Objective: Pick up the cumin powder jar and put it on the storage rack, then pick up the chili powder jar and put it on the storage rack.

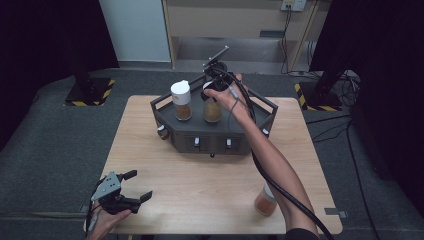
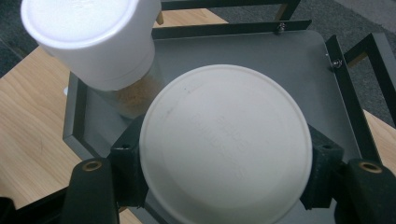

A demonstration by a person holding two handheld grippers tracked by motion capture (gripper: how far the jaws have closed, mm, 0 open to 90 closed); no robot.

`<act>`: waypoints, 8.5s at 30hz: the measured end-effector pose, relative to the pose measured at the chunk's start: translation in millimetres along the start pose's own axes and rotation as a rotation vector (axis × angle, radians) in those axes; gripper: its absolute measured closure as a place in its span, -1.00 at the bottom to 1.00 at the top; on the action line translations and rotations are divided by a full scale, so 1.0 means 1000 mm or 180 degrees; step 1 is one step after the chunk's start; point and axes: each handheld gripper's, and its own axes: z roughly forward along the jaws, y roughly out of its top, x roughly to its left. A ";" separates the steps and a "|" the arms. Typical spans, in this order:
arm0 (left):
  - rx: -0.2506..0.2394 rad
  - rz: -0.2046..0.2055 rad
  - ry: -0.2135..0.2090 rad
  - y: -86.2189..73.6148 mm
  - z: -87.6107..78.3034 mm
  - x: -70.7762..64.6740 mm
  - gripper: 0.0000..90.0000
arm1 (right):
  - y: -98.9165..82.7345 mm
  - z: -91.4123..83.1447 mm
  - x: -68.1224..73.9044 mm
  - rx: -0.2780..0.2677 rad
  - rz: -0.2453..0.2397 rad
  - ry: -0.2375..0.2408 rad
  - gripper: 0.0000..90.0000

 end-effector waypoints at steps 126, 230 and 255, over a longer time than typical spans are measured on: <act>0.0054 0.0011 0.0054 0.002 0.000 -0.006 -0.94 | -0.391 -0.132 -0.015 -0.1687 0.0342 -0.0433 -0.95; 0.0044 -0.0011 0.0045 0.001 -0.003 -0.007 -0.94 | -0.484 -0.110 -0.018 -0.1860 0.0156 -0.0542 -0.87; 0.0054 -0.0009 0.0036 0.001 -0.003 -0.006 -0.94 | -0.444 -0.116 0.001 -0.1778 -0.0298 0.0043 -0.85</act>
